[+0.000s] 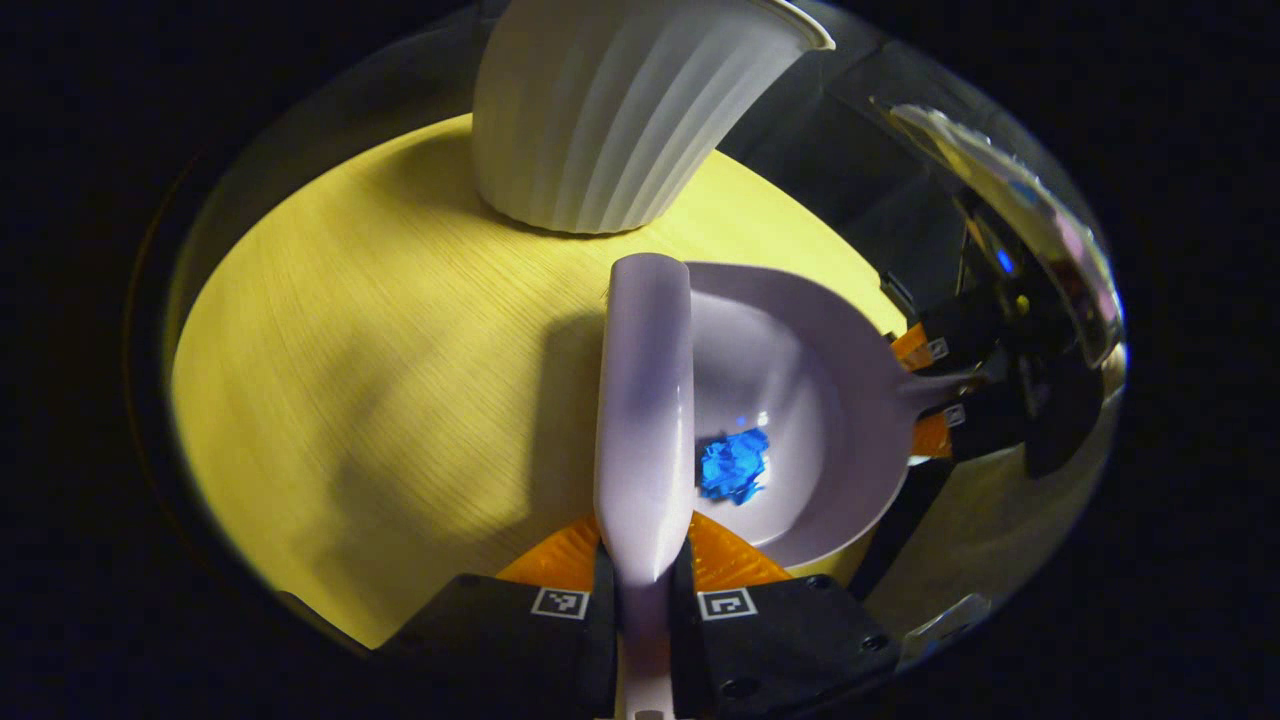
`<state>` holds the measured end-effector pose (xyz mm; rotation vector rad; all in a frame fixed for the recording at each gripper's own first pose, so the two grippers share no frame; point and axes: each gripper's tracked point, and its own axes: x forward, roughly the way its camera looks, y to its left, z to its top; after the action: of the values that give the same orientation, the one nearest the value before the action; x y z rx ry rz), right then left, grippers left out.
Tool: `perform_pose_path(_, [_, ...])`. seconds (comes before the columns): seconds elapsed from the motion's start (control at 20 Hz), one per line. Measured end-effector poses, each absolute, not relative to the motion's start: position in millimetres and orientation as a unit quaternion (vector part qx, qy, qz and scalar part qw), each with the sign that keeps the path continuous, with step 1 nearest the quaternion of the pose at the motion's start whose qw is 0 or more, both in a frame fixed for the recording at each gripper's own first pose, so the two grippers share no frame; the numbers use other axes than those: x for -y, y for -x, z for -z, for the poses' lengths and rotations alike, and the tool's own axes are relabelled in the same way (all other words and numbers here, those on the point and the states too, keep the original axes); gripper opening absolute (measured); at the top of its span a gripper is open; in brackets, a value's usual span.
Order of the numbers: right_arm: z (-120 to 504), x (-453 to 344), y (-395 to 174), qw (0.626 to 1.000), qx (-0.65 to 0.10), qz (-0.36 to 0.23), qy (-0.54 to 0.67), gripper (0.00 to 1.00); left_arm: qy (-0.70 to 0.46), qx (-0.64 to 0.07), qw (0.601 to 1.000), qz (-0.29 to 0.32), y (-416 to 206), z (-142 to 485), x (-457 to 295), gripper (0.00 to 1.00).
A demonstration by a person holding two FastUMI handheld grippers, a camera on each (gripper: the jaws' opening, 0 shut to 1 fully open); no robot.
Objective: Pick up the small broom and dustpan from the desktop, sweep the trash into the dustpan with the broom, and then empty the trash into the garbage bin.
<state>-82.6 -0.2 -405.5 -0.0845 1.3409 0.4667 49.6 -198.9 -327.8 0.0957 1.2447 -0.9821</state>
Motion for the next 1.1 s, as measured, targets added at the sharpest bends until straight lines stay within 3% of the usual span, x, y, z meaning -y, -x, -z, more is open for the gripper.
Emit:
perform_pose_path(0.25, [412, -7, 89, 0.779, -0.595, -0.199, 0.004, 0.36, 0.024, -0.554, 0.724, 0.411, -18, 282, 189, 0.24])
perform_pose_path(0.4, [408, -8, 85, 0.777, -0.599, -0.194, 0.011, 0.36, -0.009, -0.528, 0.766, 0.366, -38, 273, 168, 0.25])
perform_pose_path(0.55, [409, -8, 87, 0.771, -0.607, -0.192, 0.007, 0.36, -0.064, -0.54, 0.775, 0.322, -76, 303, 149, 0.25])
perform_pose_path(0.7, [408, -8, 90, 0.759, -0.621, -0.196, 0.007, 0.36, -0.101, -0.56, 0.75, 0.336, -88, 343, 168, 0.25])
perform_pose_path(1.1, [408, -6, 88, 0.759, -0.619, -0.202, 0.013, 0.36, -0.108, -0.586, 0.644, 0.48, -38, 329, 210, 0.25])
